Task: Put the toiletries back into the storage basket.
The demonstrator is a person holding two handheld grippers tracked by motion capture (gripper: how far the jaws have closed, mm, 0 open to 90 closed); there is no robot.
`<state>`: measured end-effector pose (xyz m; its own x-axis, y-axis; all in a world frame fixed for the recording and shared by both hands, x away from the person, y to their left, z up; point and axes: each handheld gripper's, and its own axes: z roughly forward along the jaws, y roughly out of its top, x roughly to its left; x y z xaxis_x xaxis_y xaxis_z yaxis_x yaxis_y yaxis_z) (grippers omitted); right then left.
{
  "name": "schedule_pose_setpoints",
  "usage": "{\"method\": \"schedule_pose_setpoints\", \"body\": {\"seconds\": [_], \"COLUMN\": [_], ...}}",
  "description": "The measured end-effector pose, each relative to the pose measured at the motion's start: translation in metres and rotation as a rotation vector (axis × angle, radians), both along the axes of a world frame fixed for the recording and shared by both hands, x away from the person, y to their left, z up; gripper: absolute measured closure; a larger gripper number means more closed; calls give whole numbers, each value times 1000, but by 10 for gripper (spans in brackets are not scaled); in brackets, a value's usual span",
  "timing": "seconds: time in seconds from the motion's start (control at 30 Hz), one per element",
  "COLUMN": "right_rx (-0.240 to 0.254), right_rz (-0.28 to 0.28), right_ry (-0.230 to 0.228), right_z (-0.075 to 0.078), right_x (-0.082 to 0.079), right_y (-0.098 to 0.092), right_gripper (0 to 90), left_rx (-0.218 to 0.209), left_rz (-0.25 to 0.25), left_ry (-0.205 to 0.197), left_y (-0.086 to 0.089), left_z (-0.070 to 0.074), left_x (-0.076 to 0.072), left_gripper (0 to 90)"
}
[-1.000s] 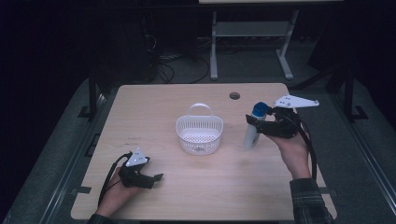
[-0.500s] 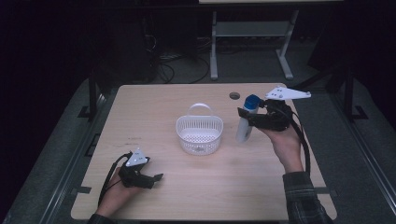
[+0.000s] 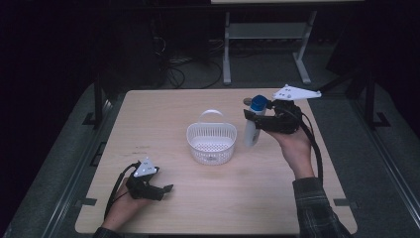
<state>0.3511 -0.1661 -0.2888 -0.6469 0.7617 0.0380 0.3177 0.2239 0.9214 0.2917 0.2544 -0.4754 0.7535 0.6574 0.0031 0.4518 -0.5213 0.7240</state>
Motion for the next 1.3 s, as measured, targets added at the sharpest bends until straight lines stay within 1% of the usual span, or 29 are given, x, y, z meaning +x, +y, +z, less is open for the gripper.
{"method": "schedule_pose_setpoints", "body": {"seconds": [0.43,0.73,1.17,1.3], "right_rx": [6,11,17,10], "right_rz": [23,43,74,83], "right_ry": [-6,-20,-22,-20], "right_z": [6,10,3,1], "right_x": [7,10,16,17], "right_y": [17,33,54,60], "right_gripper": [353,353,353,353], "left_rx": [-2,-1,0,-2], "left_rz": [-1,-2,-7,-6], "left_ry": [1,2,3,3], "left_y": [-1,-1,-2,-3], "left_z": [0,0,0,0], "left_x": [0,0,0,0], "left_gripper": [127,127,127,127]}}
